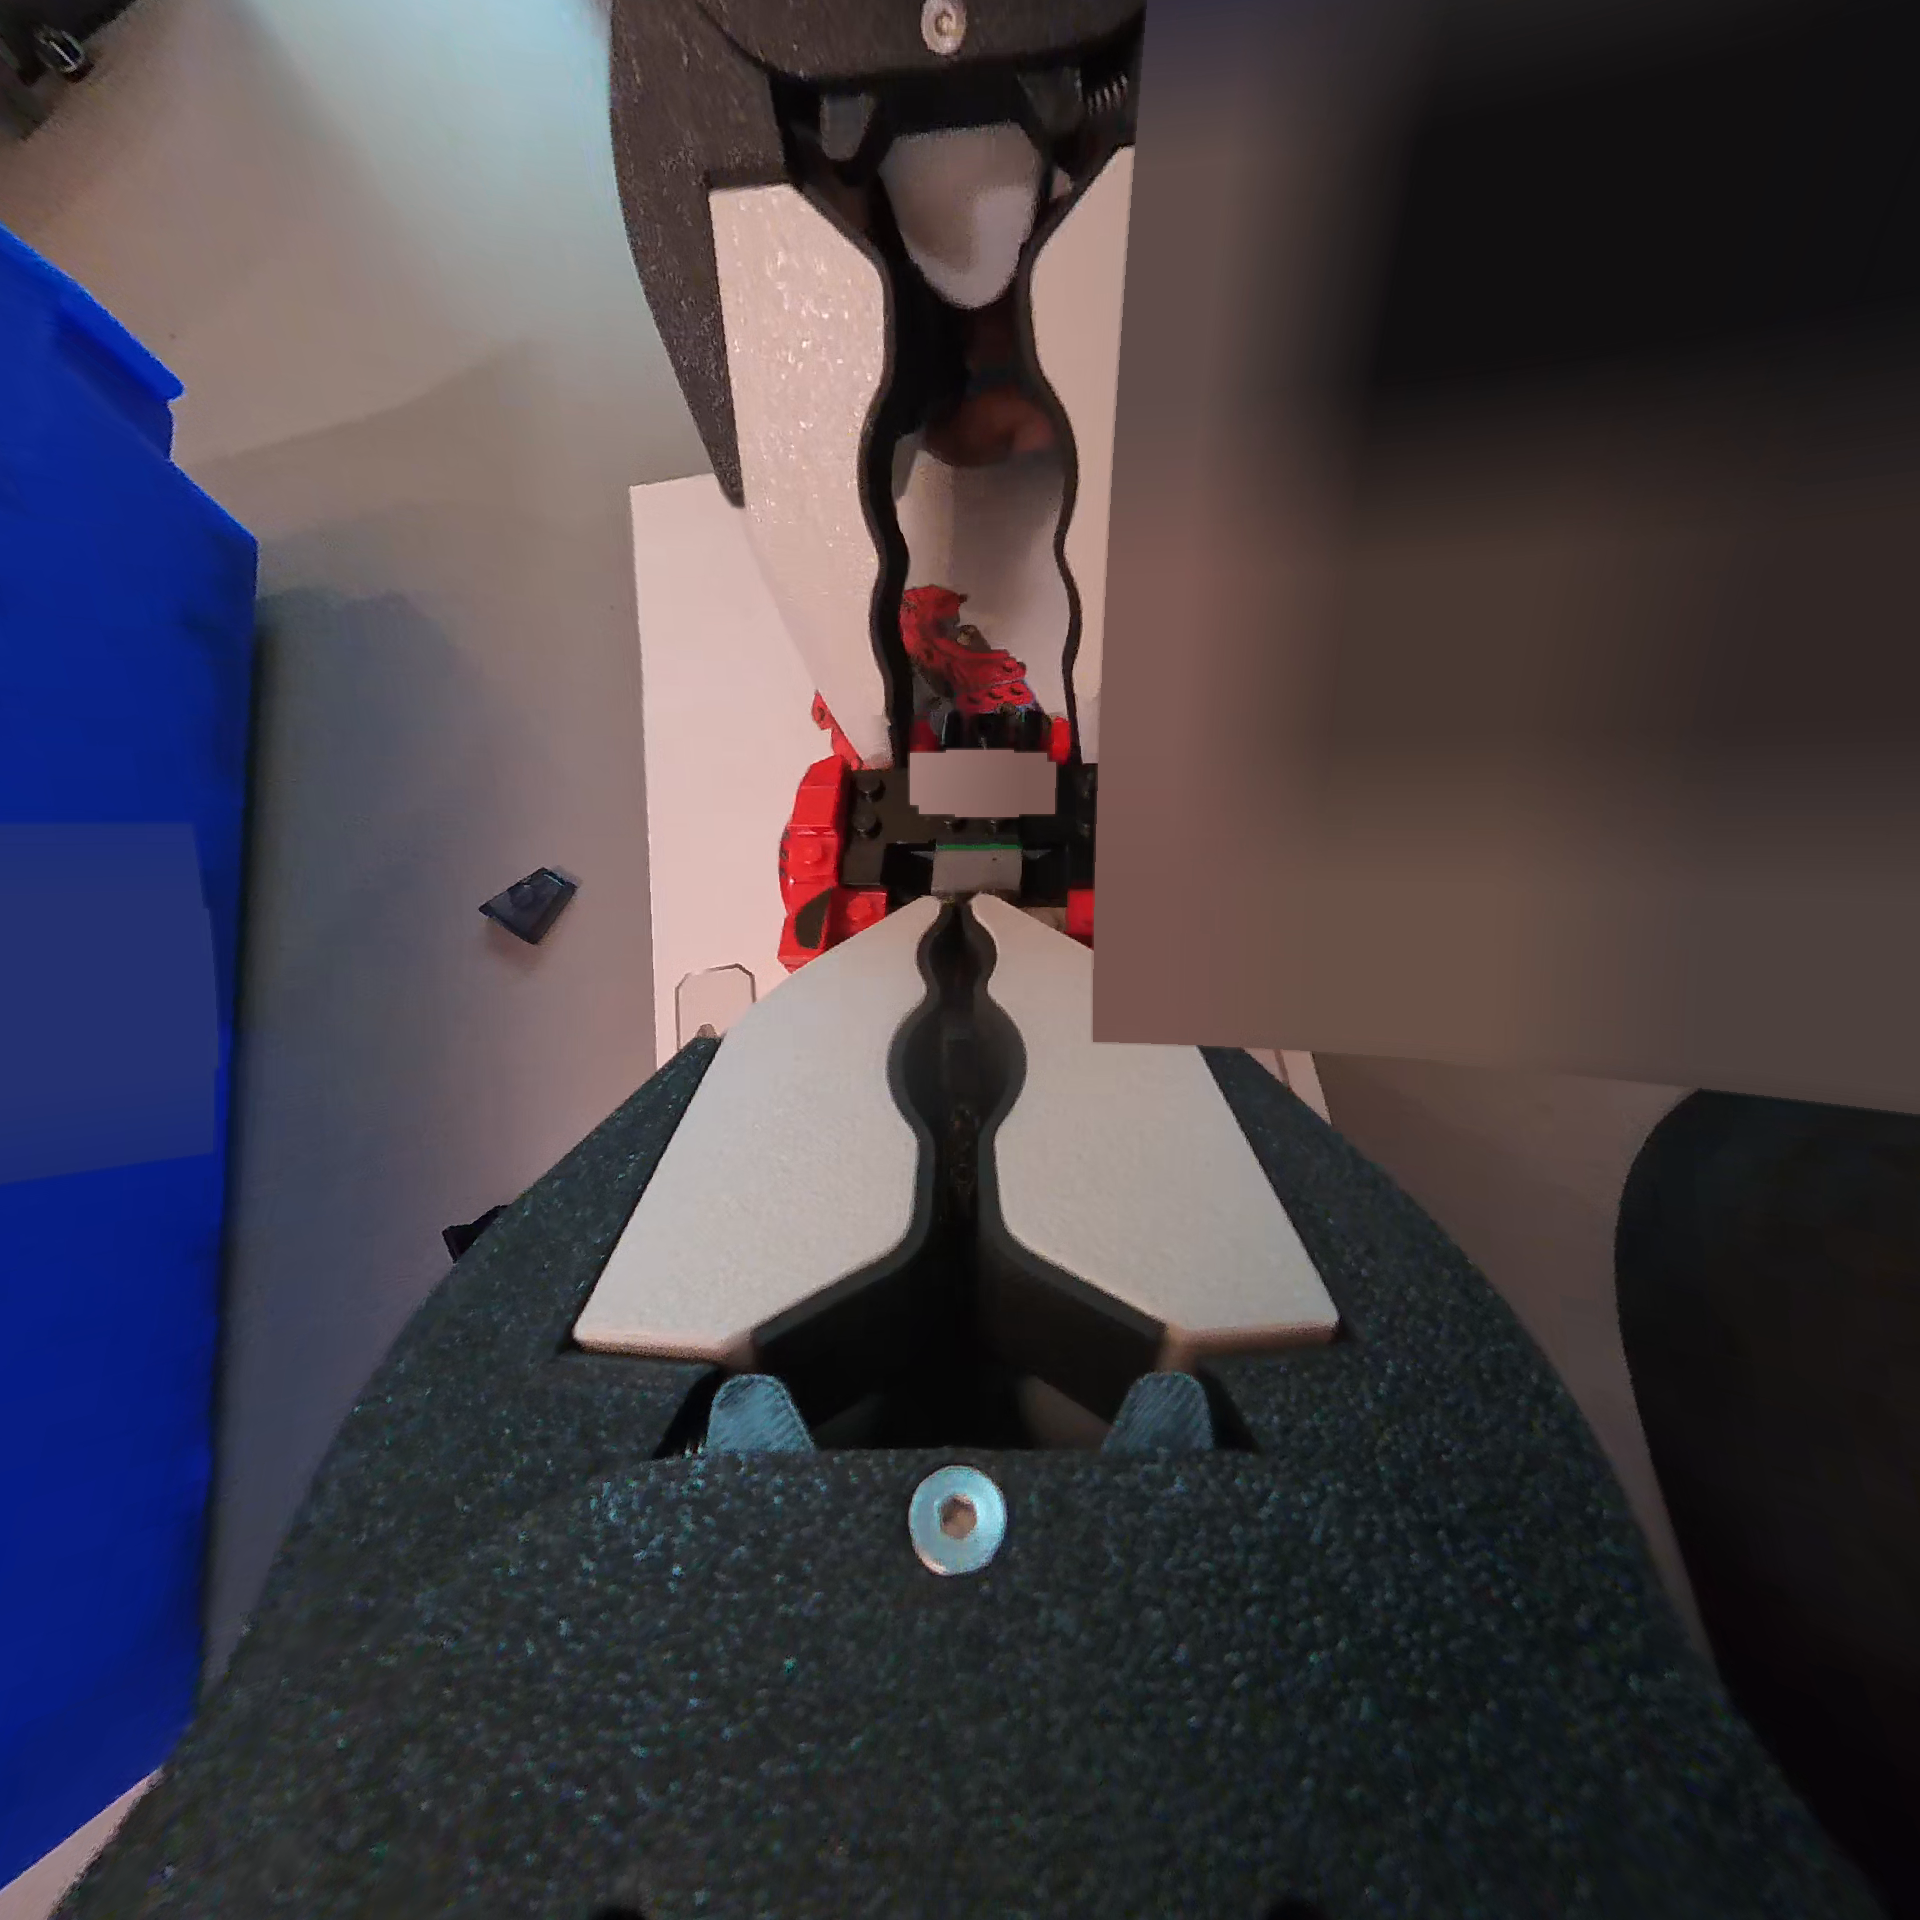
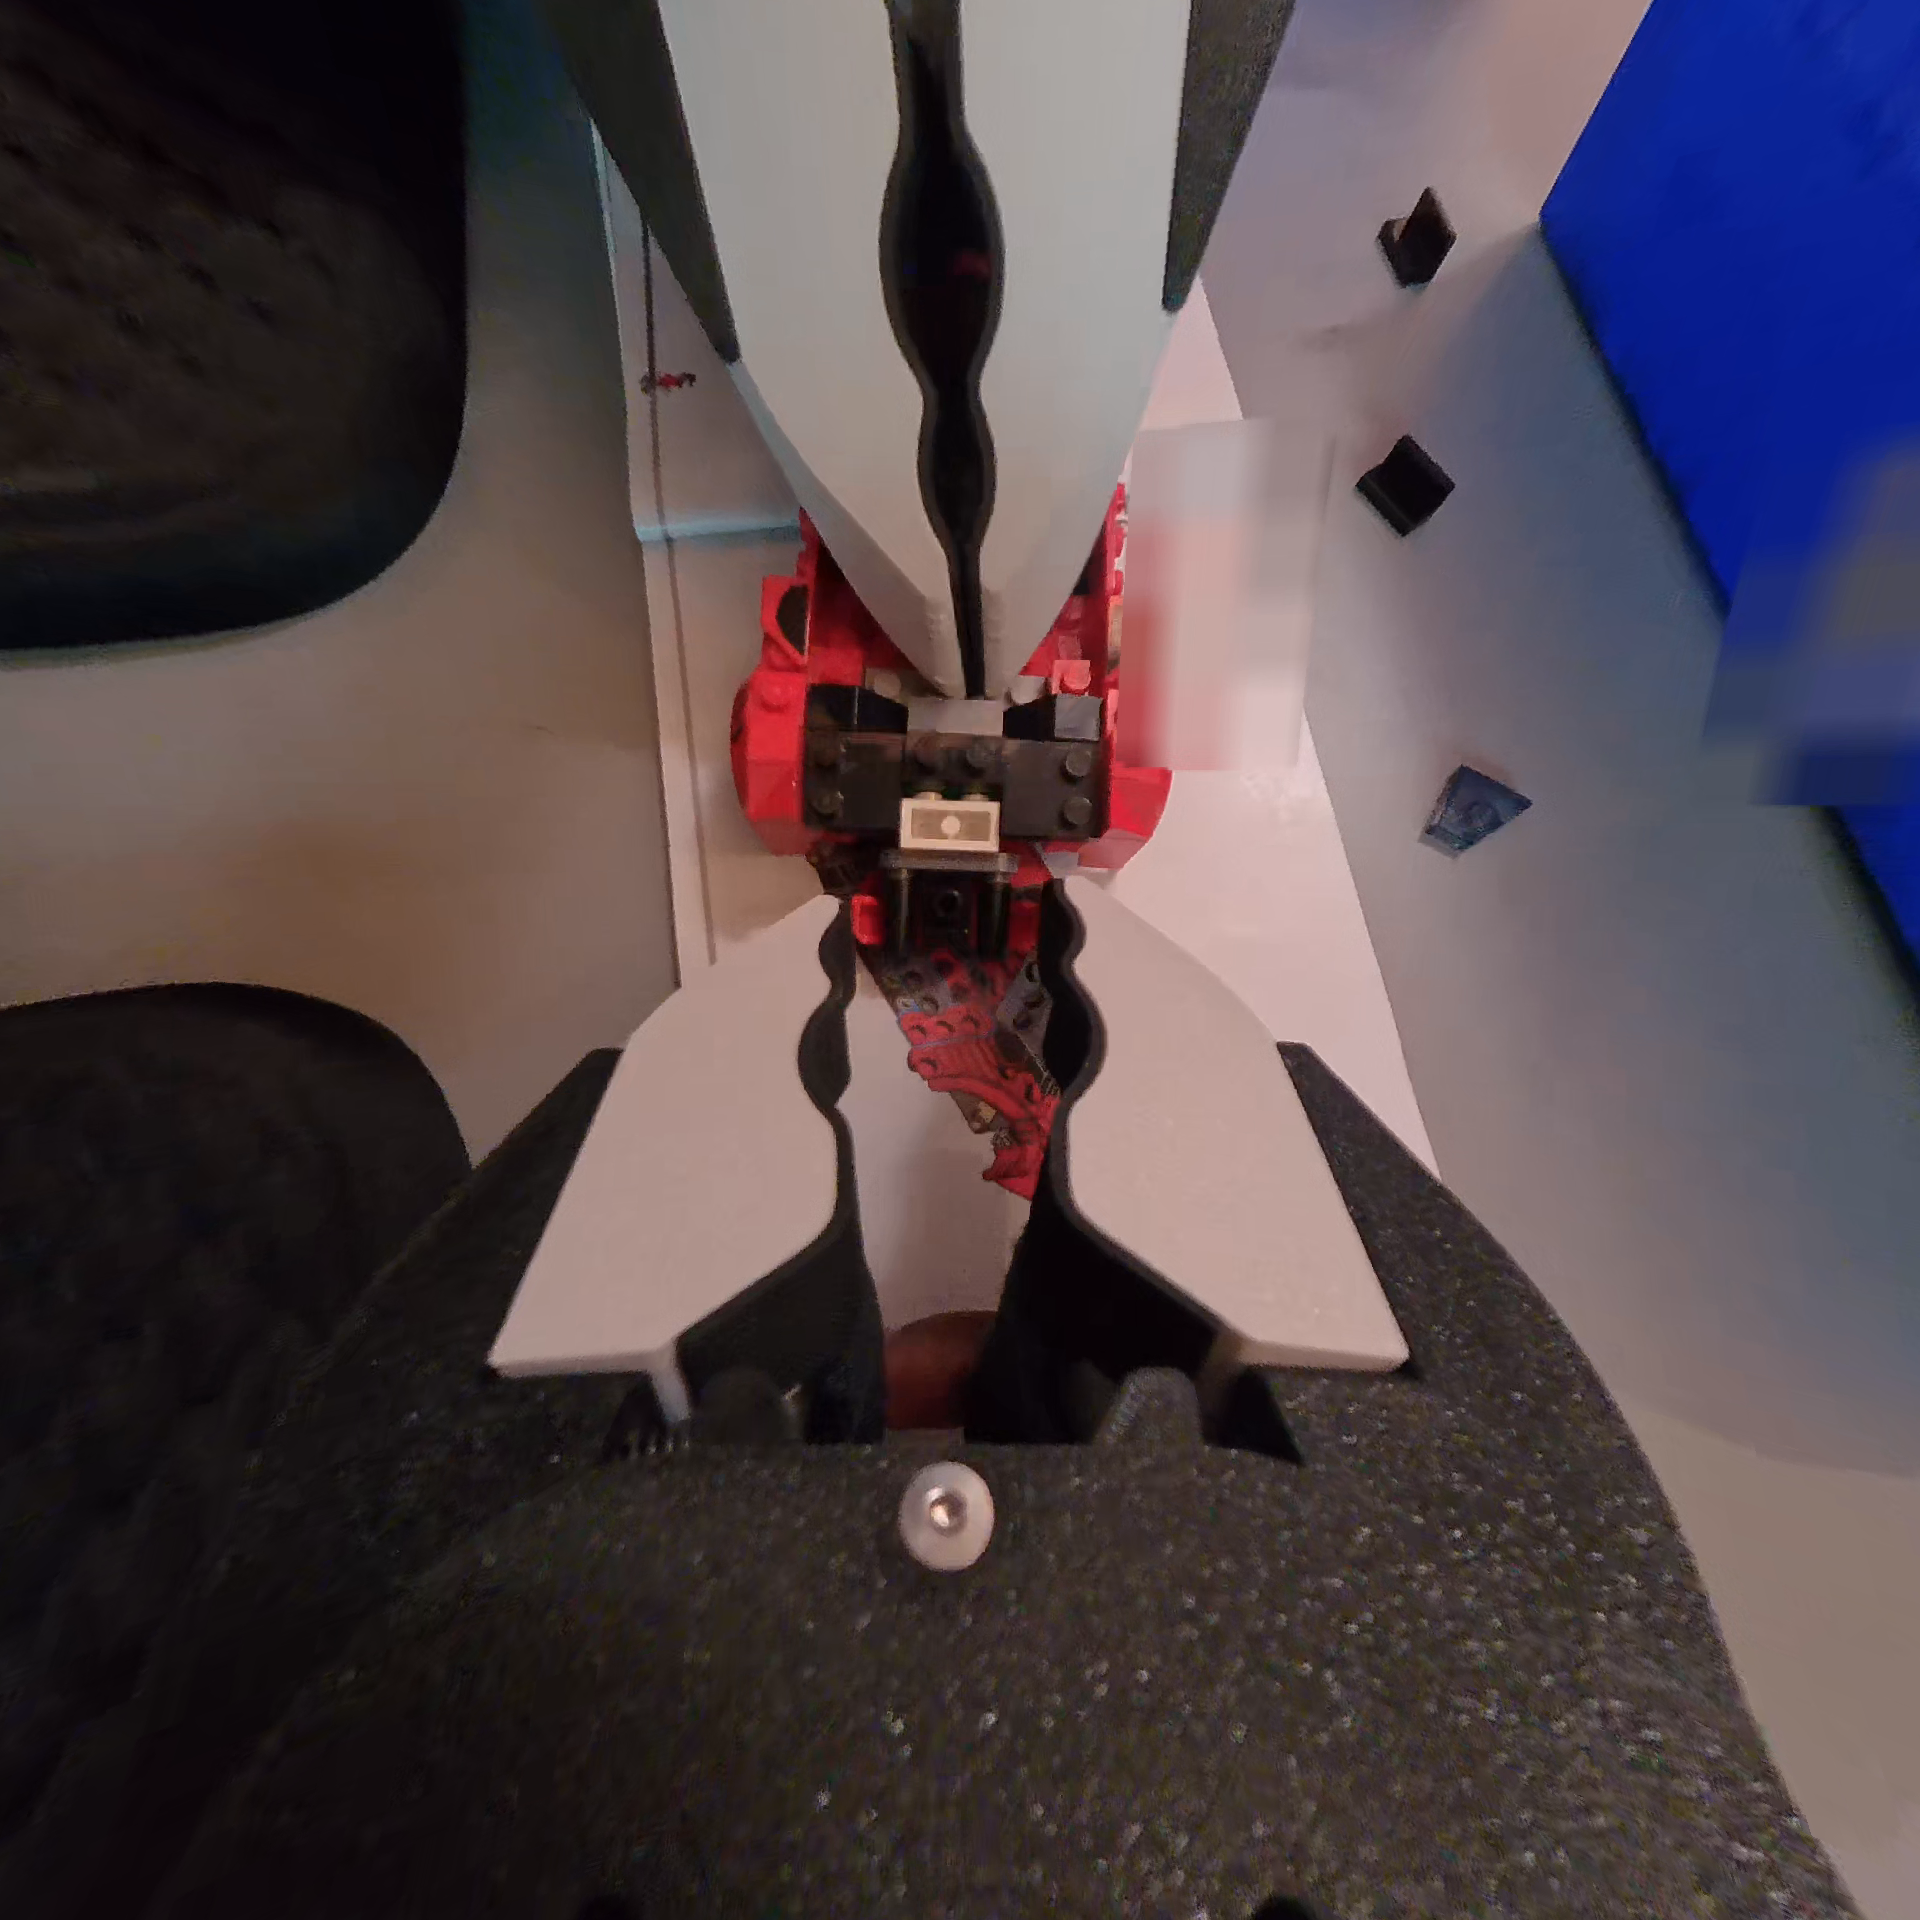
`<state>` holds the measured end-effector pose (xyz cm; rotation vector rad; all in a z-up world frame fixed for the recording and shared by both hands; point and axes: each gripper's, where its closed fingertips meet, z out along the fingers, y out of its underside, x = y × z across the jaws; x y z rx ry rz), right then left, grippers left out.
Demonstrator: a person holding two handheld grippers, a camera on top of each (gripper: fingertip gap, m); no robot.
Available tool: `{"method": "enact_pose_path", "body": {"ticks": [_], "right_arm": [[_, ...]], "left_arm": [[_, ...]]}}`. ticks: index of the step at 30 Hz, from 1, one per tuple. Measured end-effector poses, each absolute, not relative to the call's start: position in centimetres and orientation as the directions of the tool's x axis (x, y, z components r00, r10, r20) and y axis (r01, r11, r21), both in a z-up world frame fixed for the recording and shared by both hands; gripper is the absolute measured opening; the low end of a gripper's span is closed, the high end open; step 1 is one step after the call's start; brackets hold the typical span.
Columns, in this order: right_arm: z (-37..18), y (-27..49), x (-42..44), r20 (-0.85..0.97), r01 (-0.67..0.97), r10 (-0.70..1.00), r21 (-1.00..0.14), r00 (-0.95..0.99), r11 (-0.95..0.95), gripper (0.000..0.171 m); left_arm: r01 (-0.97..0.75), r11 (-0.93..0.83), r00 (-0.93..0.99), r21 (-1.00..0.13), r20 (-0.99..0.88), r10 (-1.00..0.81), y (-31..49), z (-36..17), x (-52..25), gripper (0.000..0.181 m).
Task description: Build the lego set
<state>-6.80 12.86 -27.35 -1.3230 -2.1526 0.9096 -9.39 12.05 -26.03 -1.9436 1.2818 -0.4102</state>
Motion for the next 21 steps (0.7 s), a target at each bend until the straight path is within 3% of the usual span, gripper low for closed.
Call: {"method": "enact_pose_path", "body": {"ticks": [21], "right_arm": [[-27.26, 12.64, -6.8, -0.035, 0.637, 0.915, -0.729, -0.401, 0.252, 0.034]], "left_arm": [[-0.704, -0.15, 0.398, -0.695, -0.21, -0.893, 12.27, -25.9, -9.68, 0.005]]}}
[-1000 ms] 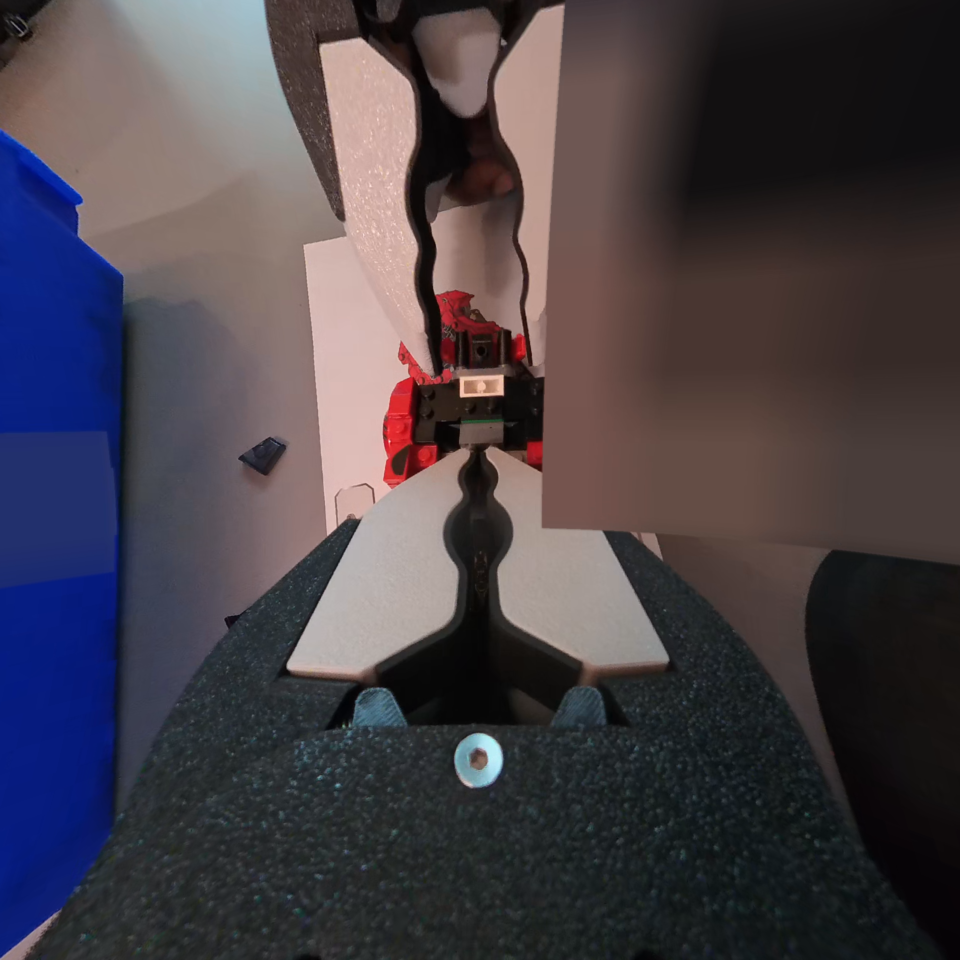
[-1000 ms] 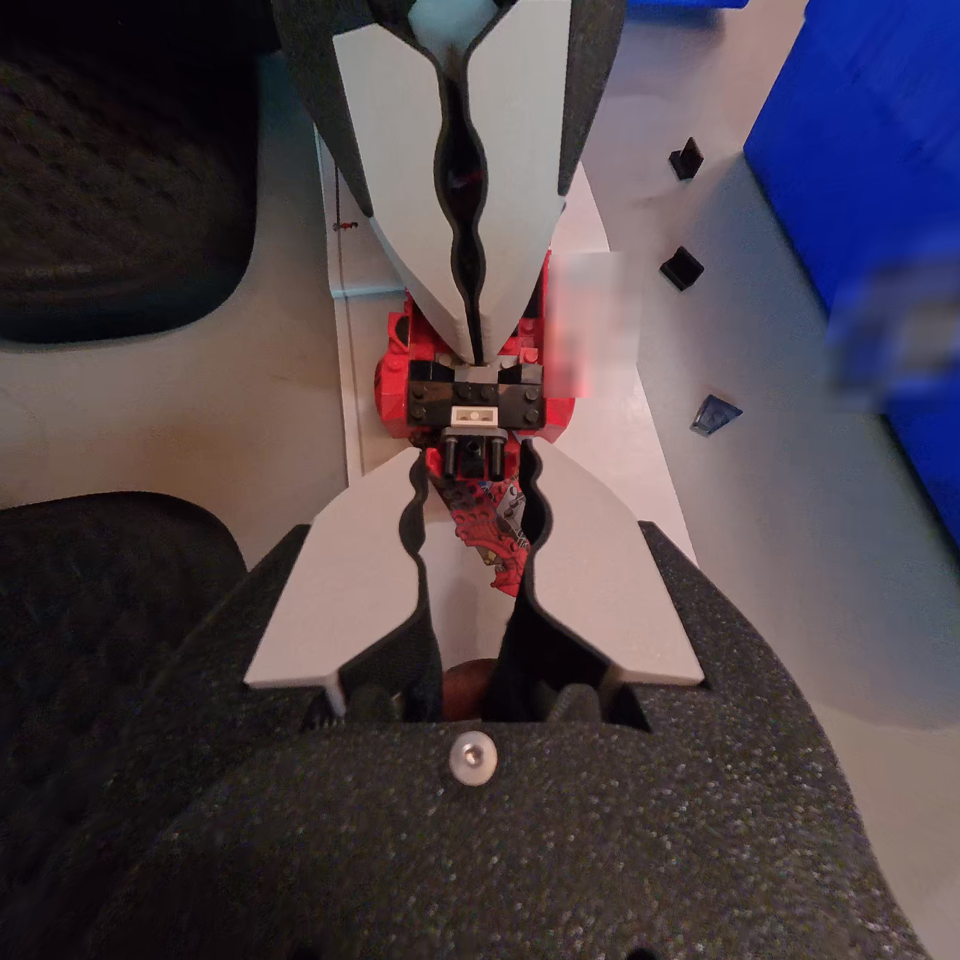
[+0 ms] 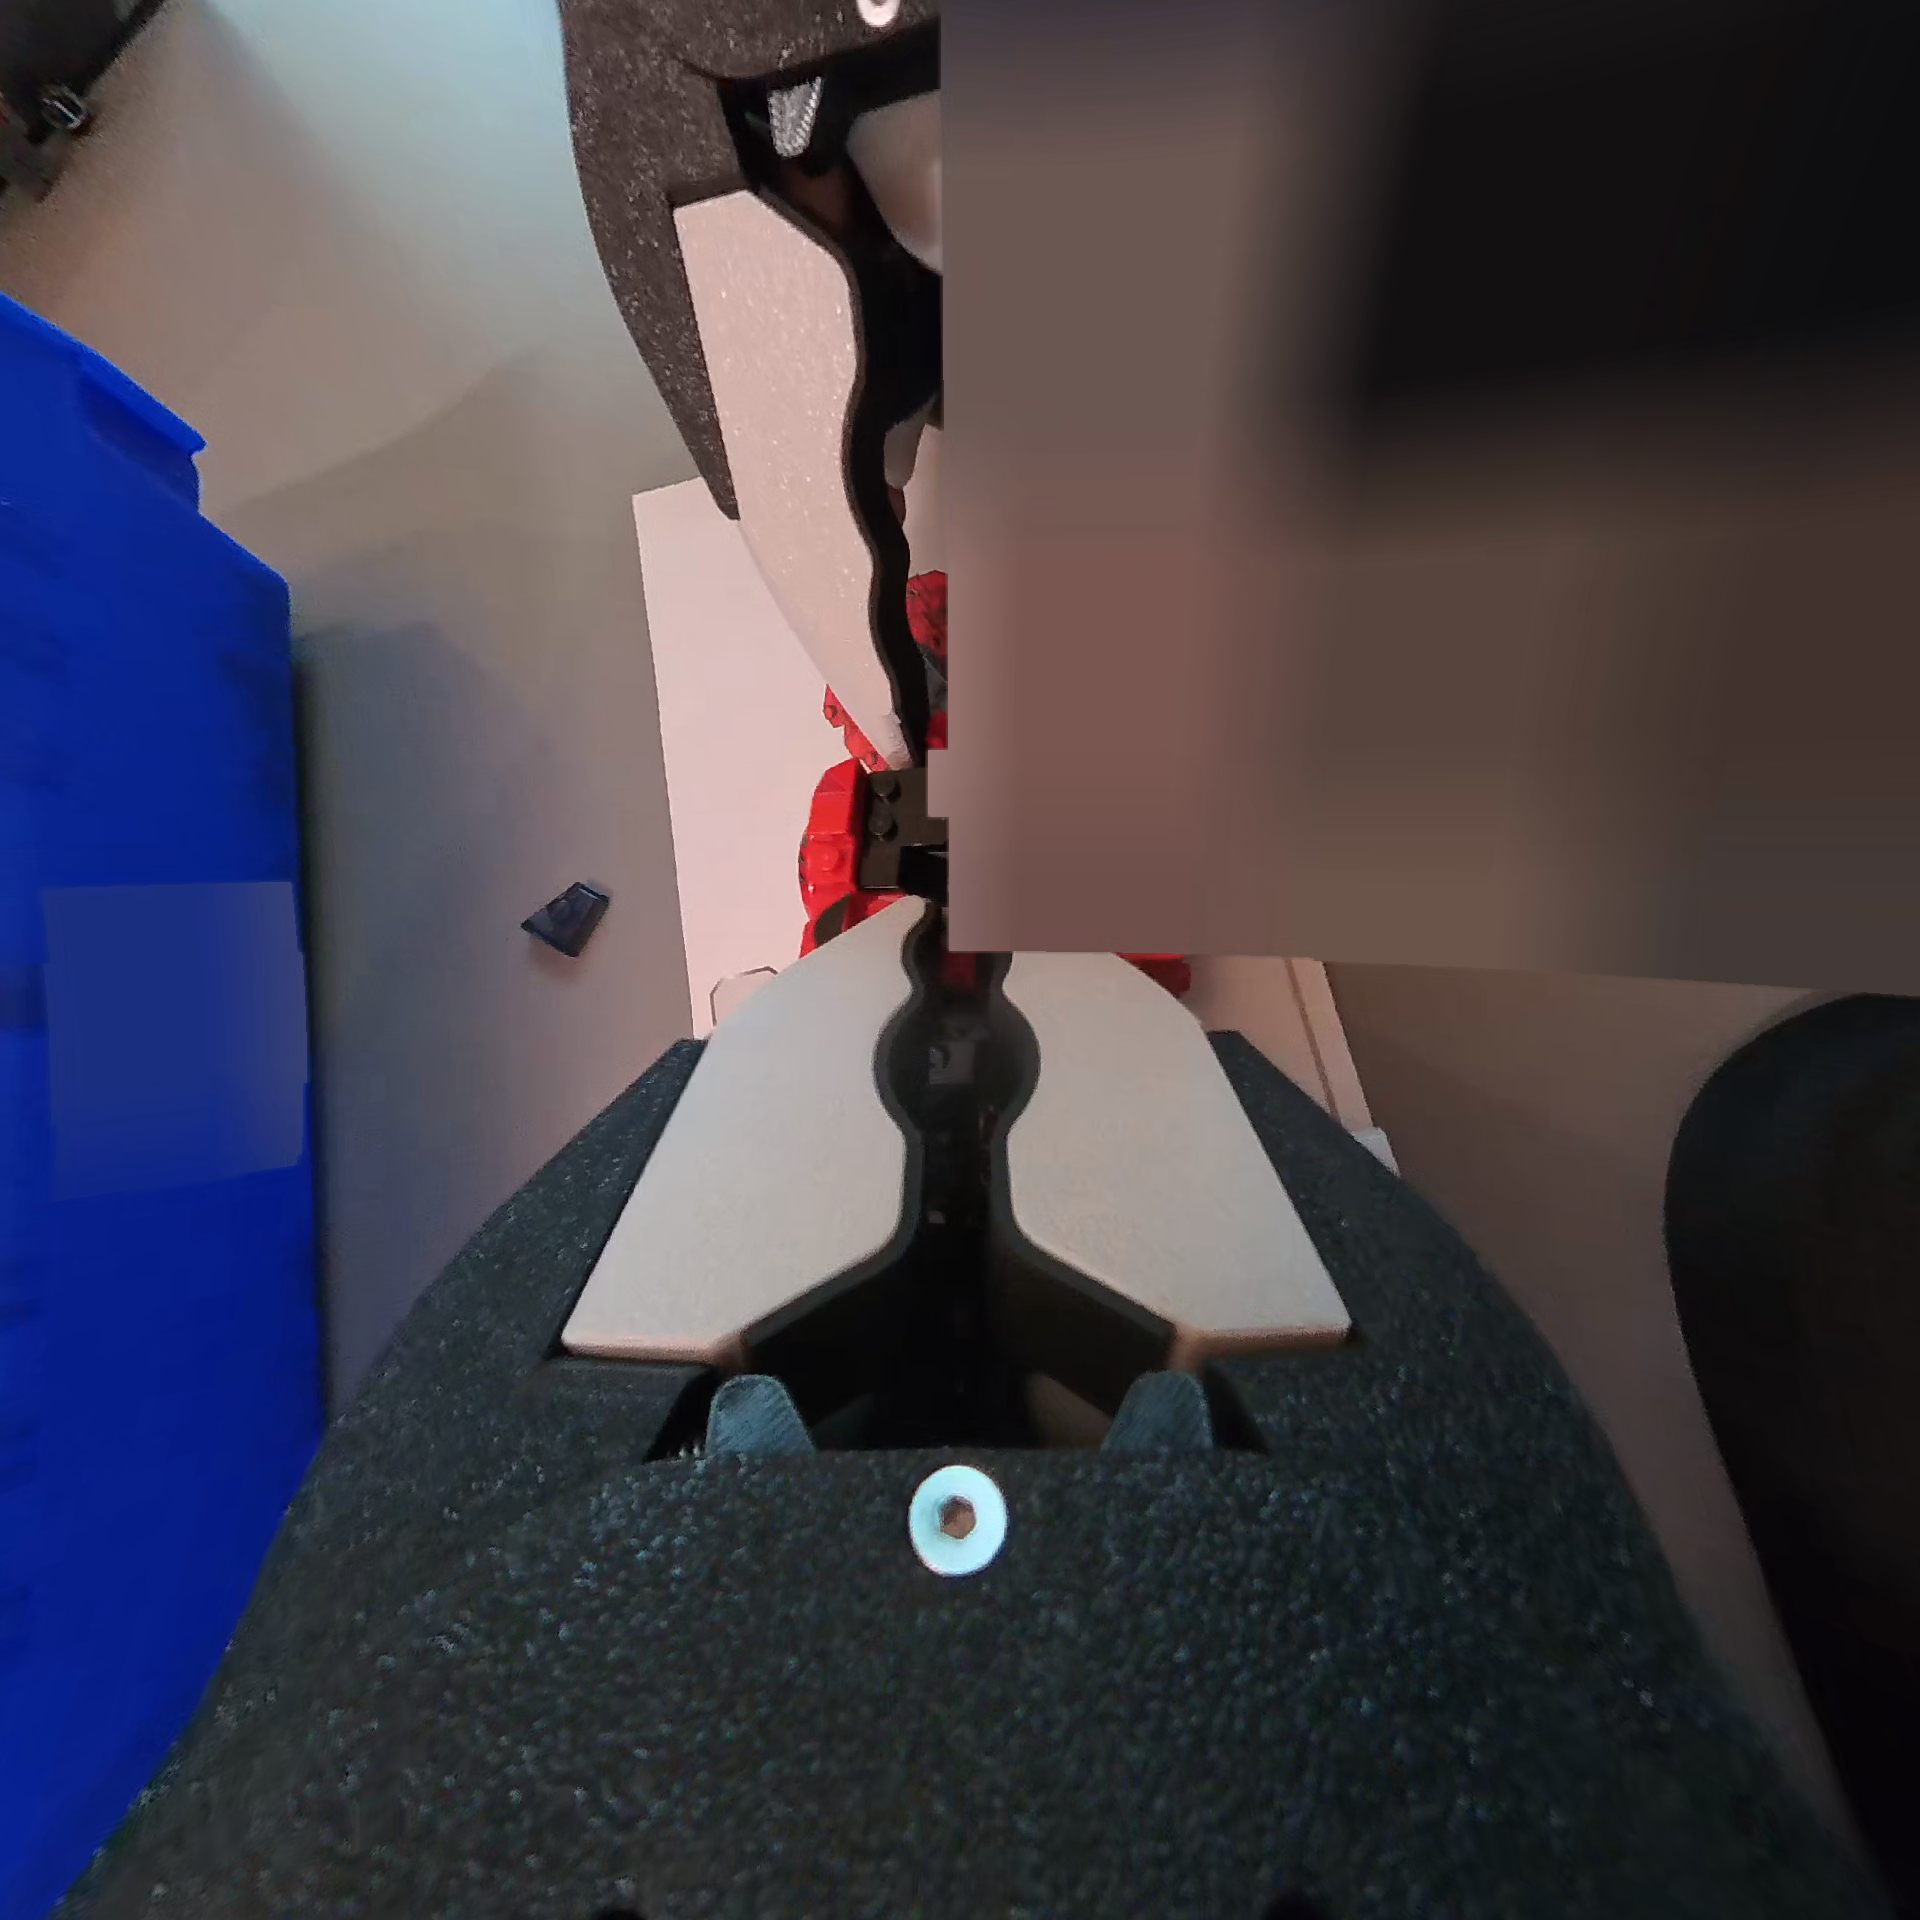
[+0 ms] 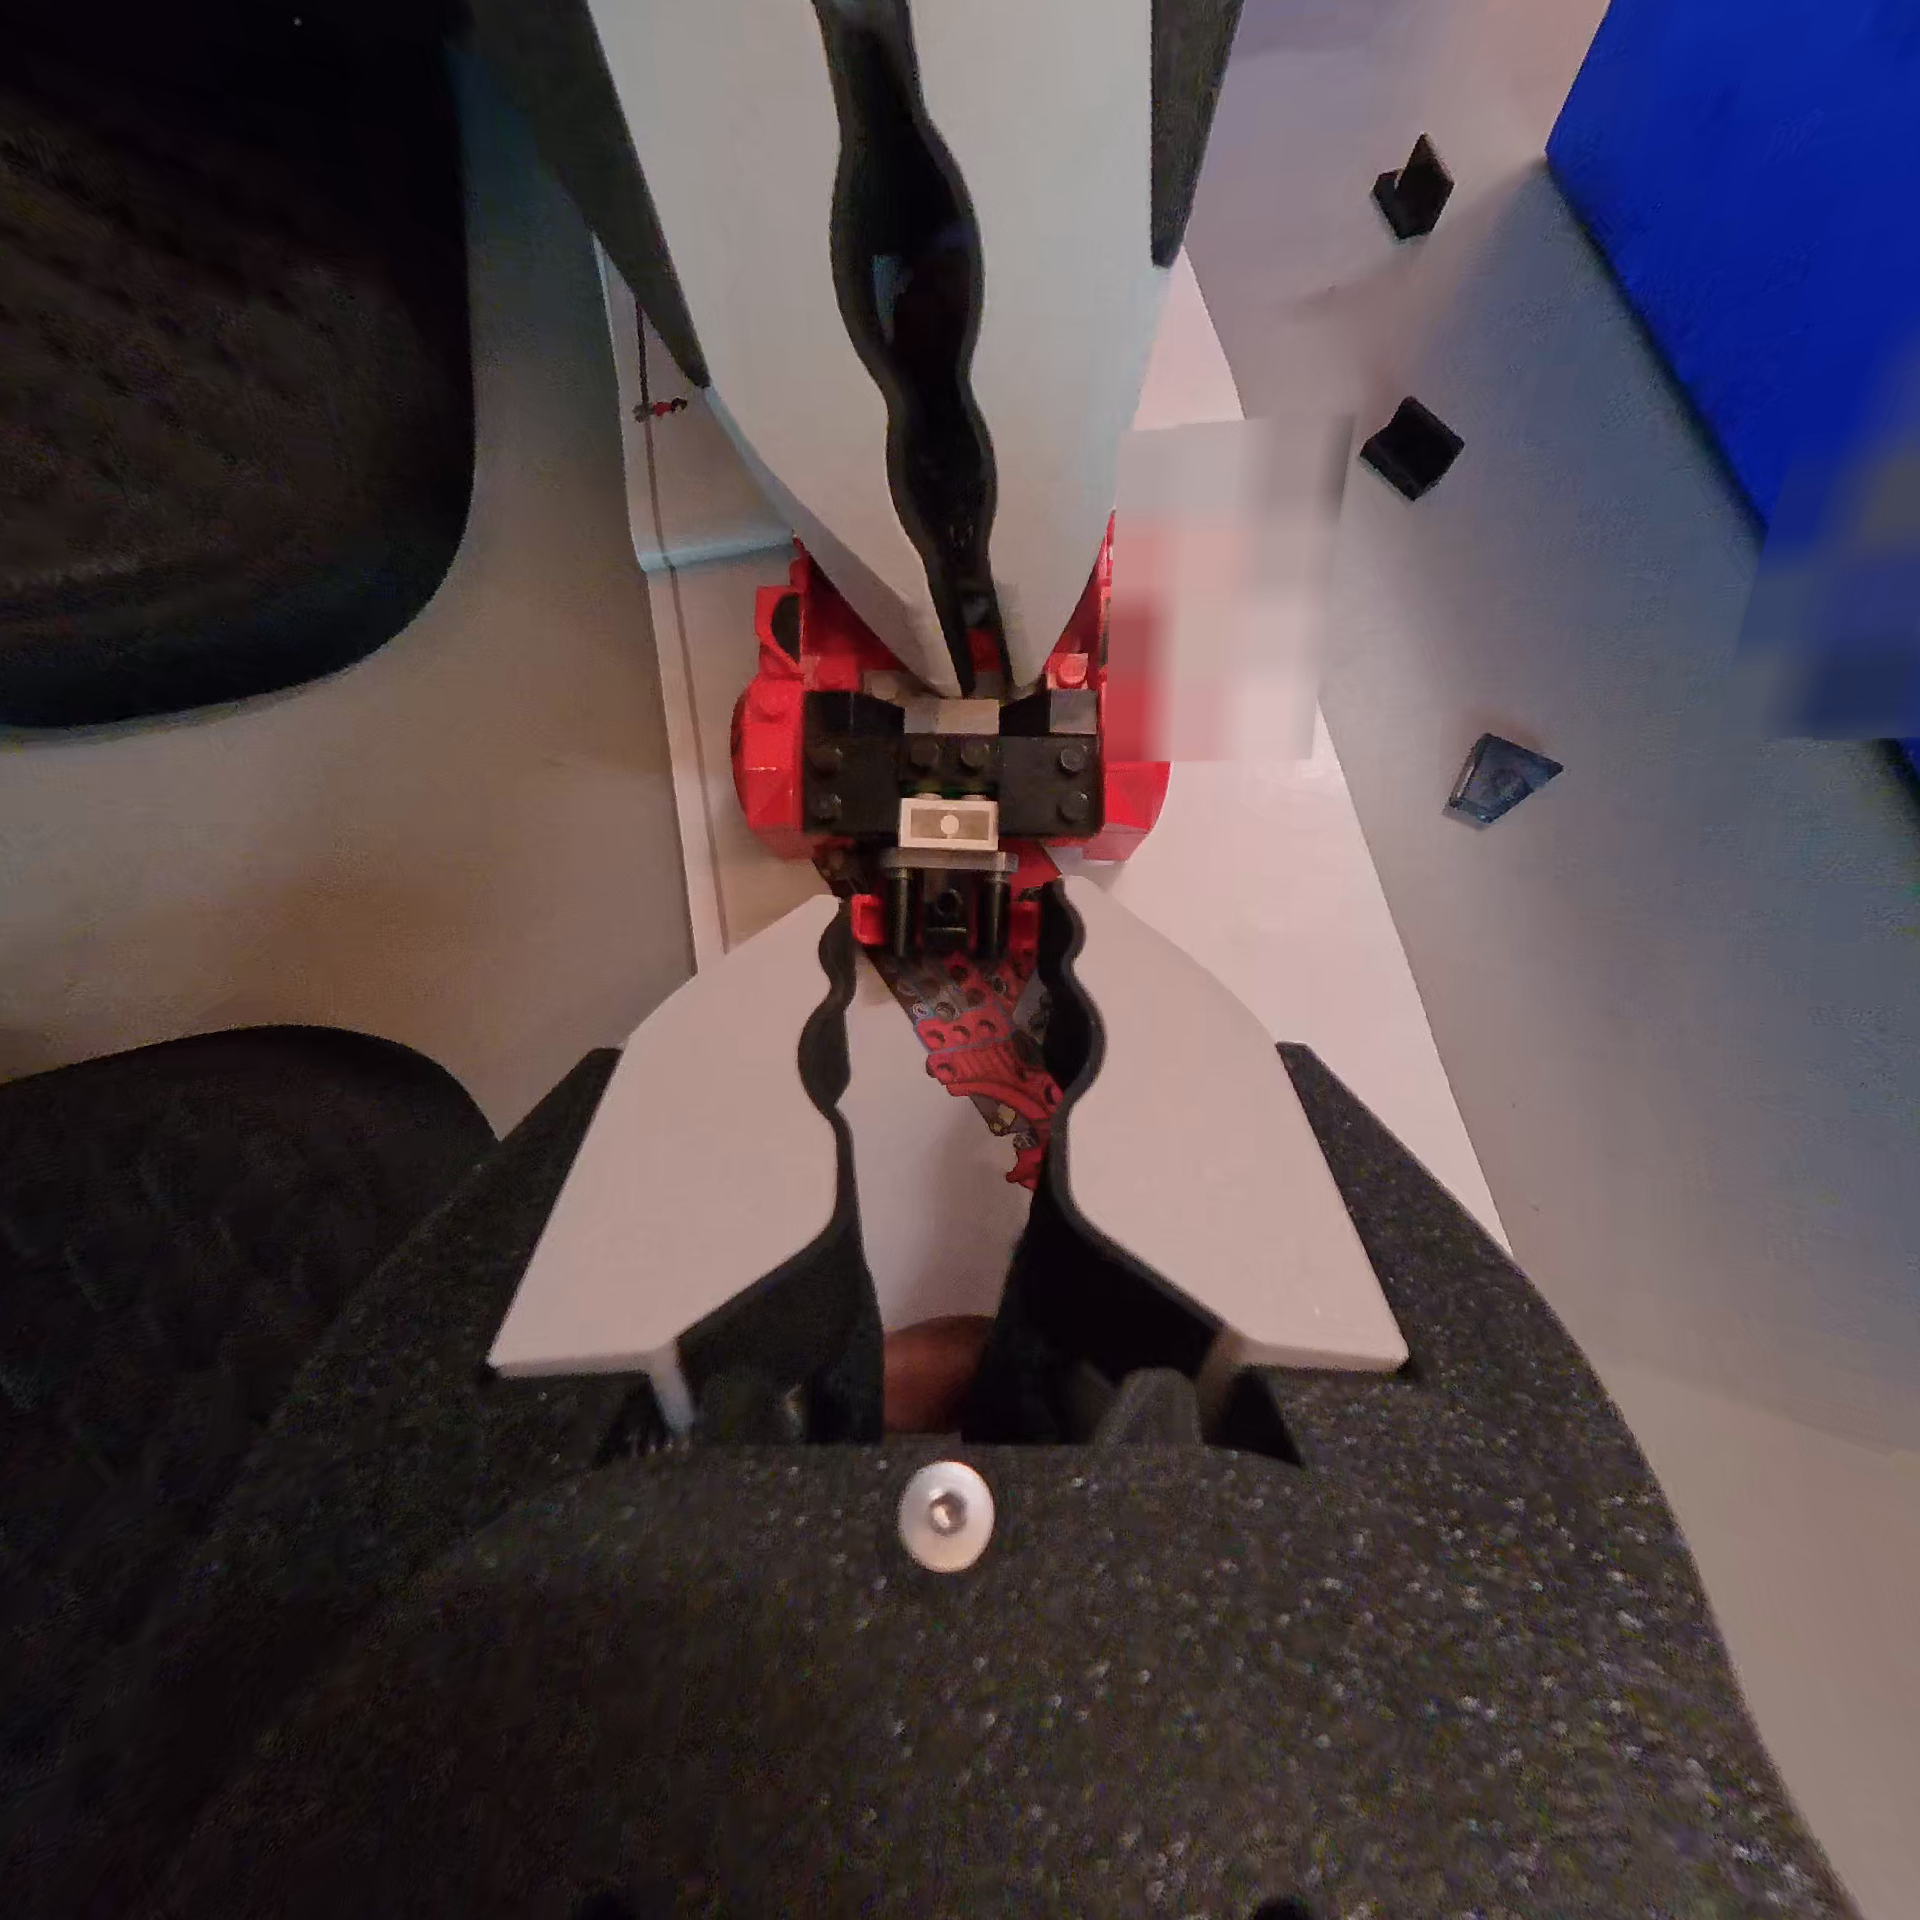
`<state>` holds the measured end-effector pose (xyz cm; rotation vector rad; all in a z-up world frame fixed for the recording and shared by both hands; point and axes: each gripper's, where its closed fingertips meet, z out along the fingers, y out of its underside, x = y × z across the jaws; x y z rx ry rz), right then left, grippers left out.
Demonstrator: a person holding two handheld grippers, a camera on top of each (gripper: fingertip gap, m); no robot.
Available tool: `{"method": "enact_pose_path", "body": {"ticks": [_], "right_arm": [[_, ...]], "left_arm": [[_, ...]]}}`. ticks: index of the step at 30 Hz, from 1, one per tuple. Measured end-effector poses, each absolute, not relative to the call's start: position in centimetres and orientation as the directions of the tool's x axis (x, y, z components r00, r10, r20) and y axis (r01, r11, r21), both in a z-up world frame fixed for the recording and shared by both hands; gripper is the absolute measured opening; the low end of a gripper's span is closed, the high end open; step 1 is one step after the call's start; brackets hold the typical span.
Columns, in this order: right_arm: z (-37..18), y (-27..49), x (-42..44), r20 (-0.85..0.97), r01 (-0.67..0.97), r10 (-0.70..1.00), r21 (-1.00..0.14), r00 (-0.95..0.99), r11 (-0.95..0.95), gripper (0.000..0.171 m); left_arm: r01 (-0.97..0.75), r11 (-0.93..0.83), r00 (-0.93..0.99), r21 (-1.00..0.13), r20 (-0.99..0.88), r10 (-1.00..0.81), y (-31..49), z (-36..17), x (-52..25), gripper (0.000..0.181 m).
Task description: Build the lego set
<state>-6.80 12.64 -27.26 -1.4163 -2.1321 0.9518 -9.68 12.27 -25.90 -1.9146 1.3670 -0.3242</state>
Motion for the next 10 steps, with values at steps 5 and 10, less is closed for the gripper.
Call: {"method": "enact_pose_path", "body": {"ticks": [5, 10], "right_arm": [[-27.24, 12.62, -6.82, -0.04, 0.634, 0.915, -0.733, -0.402, 0.246, 0.034], [-27.1, 12.62, -6.86, -0.035, 0.626, 0.914, -0.739, -0.404, 0.249, 0.034]], "left_arm": [[-0.716, -0.129, 0.354, -0.686, -0.198, -0.914, 12.02, -25.86, -9.7, 0.008], [-0.713, -0.146, 0.326, -0.686, -0.138, -0.935, 11.47, -26.0, -9.48, 0.0]]}}
